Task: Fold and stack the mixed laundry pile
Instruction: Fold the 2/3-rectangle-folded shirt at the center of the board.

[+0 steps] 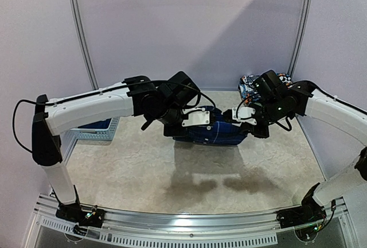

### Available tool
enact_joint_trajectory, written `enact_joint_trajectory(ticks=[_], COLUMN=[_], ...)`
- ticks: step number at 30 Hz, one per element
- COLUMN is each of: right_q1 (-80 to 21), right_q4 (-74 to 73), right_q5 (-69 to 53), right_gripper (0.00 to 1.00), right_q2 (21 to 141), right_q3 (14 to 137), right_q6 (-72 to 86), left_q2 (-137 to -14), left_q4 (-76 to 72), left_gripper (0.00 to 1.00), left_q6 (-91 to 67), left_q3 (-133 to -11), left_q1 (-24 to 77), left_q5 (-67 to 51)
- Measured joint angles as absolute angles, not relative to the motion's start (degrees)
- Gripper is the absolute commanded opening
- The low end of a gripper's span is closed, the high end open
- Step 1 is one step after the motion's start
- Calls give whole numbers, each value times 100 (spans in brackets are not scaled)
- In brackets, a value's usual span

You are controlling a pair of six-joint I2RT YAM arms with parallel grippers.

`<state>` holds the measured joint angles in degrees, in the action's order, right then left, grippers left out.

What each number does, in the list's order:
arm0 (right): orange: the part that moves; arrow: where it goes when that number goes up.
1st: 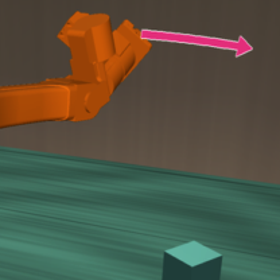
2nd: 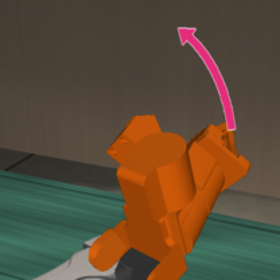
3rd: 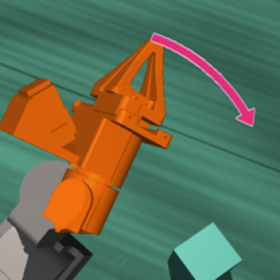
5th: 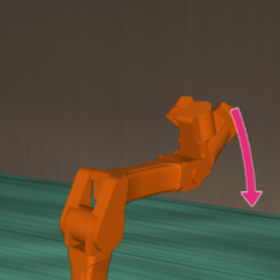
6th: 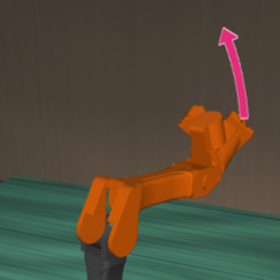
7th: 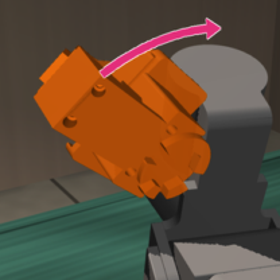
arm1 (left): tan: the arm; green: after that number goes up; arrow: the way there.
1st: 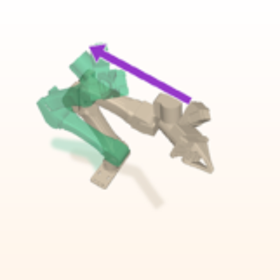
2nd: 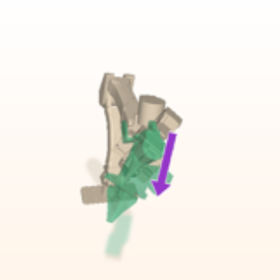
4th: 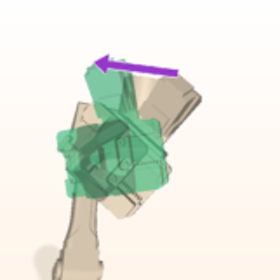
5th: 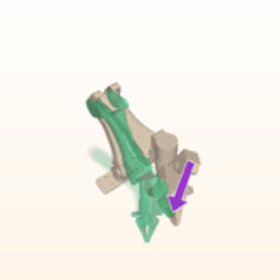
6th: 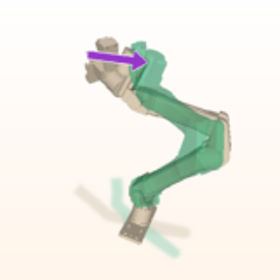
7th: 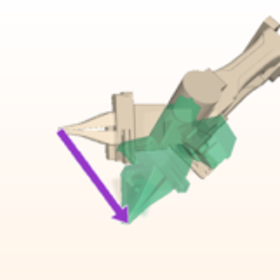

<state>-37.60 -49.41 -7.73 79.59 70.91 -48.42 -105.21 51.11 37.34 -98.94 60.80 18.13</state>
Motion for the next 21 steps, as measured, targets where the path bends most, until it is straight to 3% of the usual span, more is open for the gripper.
enact_joint_trajectory(ticks=[10,21], right_q1=[-3743,-2965], right_q4=[-5520,-5693], right_q5=[-972,-1601], right_gripper=[2,3], right_q2=[7697,9214], right_q3=[7446,8274], right_q6=[-4519,-4525], left_q2=[-10541,-11456], left_q4=[5531,5389], left_gripper=[0,0], left_q6=[3546,3420], left_q3=[-10401,-10840], left_q1=[6180,5304], left_q5=[1791,766])
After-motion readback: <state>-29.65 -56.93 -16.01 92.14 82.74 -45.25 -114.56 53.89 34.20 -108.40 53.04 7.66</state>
